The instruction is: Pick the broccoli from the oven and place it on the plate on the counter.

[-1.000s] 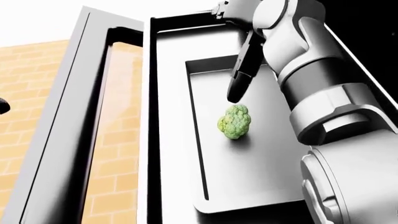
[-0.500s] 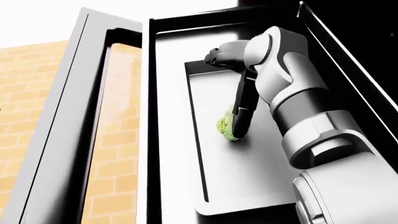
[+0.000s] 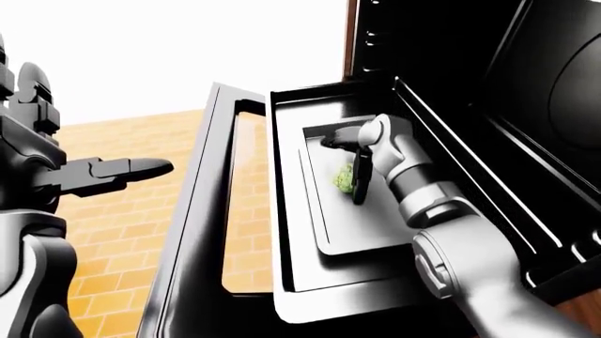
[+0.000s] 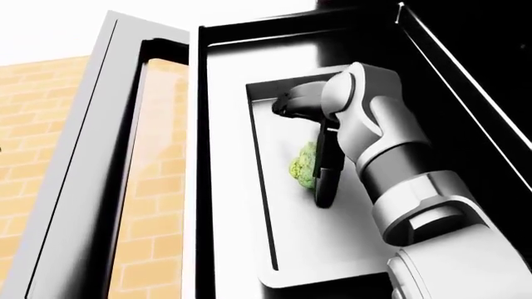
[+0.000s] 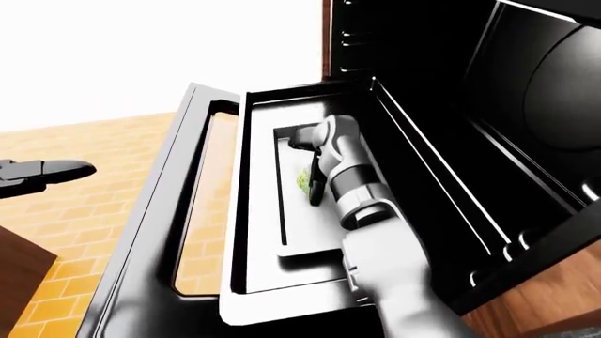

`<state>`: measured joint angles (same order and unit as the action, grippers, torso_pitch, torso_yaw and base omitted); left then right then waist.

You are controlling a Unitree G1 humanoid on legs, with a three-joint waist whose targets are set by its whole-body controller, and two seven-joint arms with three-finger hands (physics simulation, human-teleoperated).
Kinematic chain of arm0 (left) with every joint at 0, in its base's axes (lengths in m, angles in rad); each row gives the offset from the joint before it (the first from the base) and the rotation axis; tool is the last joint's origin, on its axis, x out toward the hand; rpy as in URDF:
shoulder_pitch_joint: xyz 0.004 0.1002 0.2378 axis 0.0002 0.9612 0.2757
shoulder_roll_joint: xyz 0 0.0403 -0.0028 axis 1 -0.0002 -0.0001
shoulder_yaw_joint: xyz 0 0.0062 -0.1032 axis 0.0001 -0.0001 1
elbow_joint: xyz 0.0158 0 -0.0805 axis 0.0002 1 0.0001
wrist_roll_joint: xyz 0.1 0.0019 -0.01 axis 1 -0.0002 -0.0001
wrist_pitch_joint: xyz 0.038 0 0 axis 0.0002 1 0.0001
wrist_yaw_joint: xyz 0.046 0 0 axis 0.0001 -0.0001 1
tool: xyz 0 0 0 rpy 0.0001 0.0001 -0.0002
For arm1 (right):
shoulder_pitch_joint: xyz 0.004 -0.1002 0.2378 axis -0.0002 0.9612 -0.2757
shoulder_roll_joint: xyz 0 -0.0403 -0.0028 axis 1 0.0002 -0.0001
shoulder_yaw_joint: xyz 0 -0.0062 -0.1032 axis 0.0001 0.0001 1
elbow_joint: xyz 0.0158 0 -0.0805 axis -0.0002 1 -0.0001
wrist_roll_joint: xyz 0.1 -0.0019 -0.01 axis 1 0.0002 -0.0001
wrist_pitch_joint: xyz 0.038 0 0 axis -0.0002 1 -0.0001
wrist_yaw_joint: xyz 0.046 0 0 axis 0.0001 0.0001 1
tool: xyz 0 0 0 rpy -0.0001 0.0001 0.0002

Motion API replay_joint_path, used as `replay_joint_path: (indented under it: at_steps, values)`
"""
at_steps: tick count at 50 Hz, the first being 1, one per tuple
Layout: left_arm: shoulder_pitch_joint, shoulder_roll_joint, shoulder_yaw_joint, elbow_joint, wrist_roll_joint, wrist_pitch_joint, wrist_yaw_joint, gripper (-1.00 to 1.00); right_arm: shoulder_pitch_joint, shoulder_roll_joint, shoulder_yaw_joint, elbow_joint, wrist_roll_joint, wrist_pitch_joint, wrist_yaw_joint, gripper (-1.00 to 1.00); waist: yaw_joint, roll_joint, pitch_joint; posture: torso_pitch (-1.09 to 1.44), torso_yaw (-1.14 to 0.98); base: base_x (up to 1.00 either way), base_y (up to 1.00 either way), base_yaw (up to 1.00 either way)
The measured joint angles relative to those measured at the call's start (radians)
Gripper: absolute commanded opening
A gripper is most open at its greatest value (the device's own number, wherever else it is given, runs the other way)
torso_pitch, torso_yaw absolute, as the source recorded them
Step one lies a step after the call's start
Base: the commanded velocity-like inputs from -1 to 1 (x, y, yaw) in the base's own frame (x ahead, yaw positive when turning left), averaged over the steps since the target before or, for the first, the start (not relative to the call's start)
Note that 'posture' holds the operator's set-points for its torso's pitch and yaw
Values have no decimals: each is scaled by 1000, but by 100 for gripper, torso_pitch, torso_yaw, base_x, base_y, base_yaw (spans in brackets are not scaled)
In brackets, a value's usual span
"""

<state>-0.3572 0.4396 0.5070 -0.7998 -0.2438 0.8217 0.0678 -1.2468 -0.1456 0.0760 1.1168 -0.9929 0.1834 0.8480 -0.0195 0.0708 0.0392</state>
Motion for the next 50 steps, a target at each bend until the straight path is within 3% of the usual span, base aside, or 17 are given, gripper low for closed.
replay_joint_path:
  at_steps: [18, 19, 22, 27, 40, 46, 50]
  values:
    - [2, 1, 7, -8, 0, 1, -4, 100, 18, 10, 9, -4, -61, -23, -8, 98, 1, 0, -1, 0, 0, 0, 0, 0]
    - [-2, 4, 5, -12, -1, 7, -2, 100, 19, 11, 8, -4, -63, -23, -7, 81, 1, 0, -1, 0, 0, 0, 0, 0]
    - [-14, 8, 3, -25, -5, 25, 5, 100, 24, 8, 14, -10, -75, -30, -8, 68, 1, 0, -1, 0, 0, 0, 0, 0]
    - [-24, 13, -5, -37, -10, 51, 13, 100, 21, 6, 8, -21, -91, -34, -9, 69, 4, 3, -4, 0, 0, 0, 0, 0]
    - [12, 9, 29, -11, -10, 3, -7, 100, 31, 7, 13, -35, -114, -58, -57, 44, 5, 0, -11, 0, 0, 0, 0, 0]
    - [25, 6, 38, -13, -13, -11, -11, 100, 42, 10, 20, -48, -139, -71, -79, 25, 4, -1, -15, 0, 0, 0, 0, 0]
    - [27, 8, 44, -13, -17, -14, -12, 100, 53, 13, 21, -71, -157, -74, -83, 2, 4, -1, -16, 0, 0, 0, 0, 0]
